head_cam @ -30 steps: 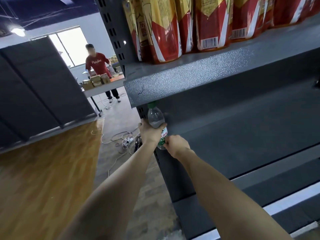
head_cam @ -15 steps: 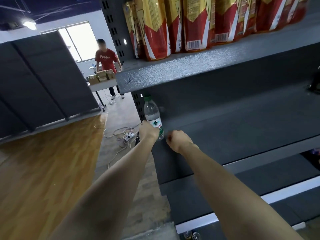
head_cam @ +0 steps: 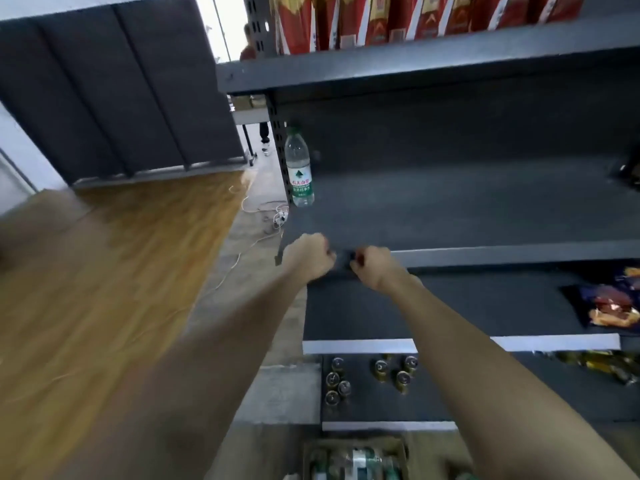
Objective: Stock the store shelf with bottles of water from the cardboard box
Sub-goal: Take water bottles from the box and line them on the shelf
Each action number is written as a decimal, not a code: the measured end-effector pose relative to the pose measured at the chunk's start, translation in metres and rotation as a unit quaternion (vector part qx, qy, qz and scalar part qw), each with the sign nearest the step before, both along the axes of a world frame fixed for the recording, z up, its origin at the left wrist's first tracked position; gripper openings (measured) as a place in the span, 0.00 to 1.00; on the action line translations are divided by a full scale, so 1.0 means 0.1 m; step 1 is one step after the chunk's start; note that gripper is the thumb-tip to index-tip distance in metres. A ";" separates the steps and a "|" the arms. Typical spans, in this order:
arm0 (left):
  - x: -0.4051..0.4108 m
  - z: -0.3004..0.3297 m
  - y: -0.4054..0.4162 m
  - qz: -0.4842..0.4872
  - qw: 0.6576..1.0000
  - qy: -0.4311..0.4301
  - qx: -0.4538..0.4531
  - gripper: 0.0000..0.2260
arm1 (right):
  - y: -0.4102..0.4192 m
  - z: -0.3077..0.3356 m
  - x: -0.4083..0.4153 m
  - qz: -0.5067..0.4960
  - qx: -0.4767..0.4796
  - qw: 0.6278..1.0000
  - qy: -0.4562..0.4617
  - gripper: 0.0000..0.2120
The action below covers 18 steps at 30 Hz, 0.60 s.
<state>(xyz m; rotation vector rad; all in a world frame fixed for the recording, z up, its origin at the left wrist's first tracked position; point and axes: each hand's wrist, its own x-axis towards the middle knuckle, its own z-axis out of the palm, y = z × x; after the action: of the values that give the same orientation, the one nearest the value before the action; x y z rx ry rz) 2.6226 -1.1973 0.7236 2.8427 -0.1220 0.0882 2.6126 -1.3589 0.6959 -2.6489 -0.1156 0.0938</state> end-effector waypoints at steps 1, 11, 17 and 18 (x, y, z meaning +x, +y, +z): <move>-0.15 -0.10 -0.02 -0.013 0.999 0.021 0.028 0.11 | -0.06 -0.11 -0.14 0.019 0.000 0.999 0.026 0.10; -1.58 -1.20 -0.17 -0.070 0.954 0.243 0.160 0.14 | -0.28 -1.26 -1.37 0.089 -0.037 0.976 0.198 0.08; -1.97 -2.32 -0.27 -0.097 0.918 0.335 0.187 0.16 | -0.19 -2.45 -1.90 0.087 -0.042 0.950 0.297 0.14; -2.04 -2.56 -0.26 -0.094 0.917 0.346 0.176 0.16 | -0.17 -2.66 -2.01 0.088 -0.039 0.944 0.316 0.15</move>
<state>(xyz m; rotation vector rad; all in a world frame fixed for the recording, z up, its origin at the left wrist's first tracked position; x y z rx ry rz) 2.4184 -1.2238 0.4673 2.9885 -0.2759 -1.0674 2.4113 -1.3763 0.4296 -2.5410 -0.1314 1.0097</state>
